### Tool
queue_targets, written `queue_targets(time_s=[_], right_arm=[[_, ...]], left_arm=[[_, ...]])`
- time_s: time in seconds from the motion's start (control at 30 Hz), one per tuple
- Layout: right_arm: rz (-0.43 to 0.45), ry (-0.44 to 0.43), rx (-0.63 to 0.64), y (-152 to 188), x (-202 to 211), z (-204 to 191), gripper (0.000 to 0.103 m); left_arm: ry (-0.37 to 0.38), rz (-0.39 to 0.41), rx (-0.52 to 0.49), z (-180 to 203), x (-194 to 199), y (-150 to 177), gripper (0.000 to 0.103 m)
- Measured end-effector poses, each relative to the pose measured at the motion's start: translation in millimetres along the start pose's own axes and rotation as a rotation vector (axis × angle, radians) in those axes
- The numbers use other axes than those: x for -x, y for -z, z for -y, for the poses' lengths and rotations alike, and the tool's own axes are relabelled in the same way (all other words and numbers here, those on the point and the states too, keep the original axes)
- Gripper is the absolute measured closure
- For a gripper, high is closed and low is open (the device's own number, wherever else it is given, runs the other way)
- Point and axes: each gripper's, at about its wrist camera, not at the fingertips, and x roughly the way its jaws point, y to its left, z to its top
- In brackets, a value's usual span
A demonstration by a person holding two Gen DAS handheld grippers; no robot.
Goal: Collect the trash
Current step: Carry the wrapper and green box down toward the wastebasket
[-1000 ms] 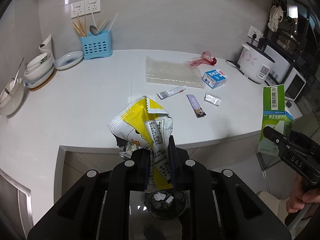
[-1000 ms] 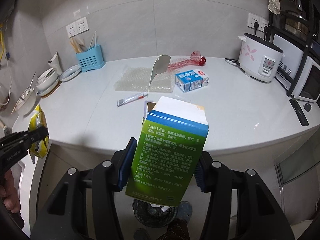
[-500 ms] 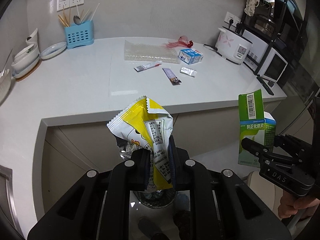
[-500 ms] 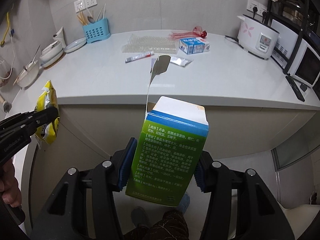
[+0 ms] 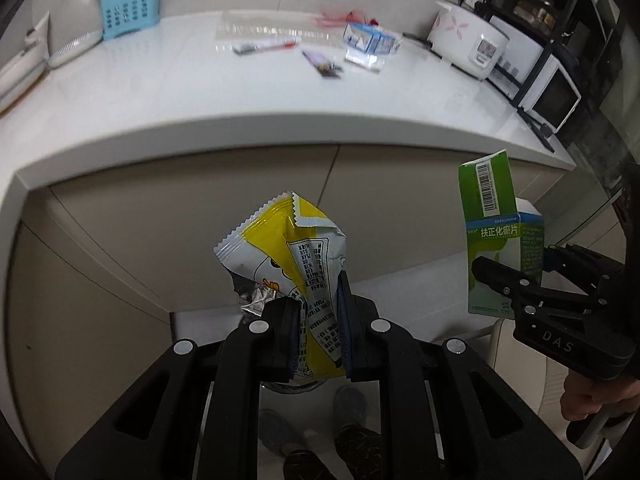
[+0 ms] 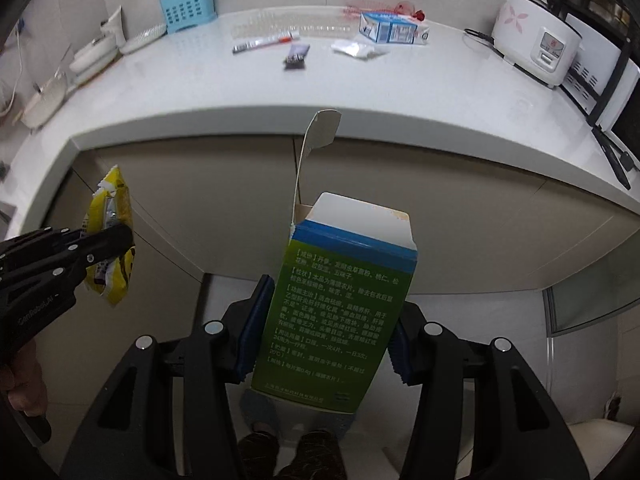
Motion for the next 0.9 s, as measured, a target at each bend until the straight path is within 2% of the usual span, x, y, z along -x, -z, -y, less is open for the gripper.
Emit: queue_targets(time_s=[0.2,0.53,0.9], right_arm=[[-0.077,-0.021,0.012,24.8,-60.9,7.2,0.054],[-0.138,-0.084,0.052,73.7,-182.8,3.2,0.054],[-0.204,-0.106,-0.013,137.1,-324.9,1.9,0.054]], left_arm=[[-0.007,-0.073,0.021,-5.0,-64.6,37.3,0.088],[-0.020,-0.160,0.065,-32.5,-172.2,106.6,0.088],[-0.023,-0.226,0.125,-69.3,-302.8,161.3,0.088]])
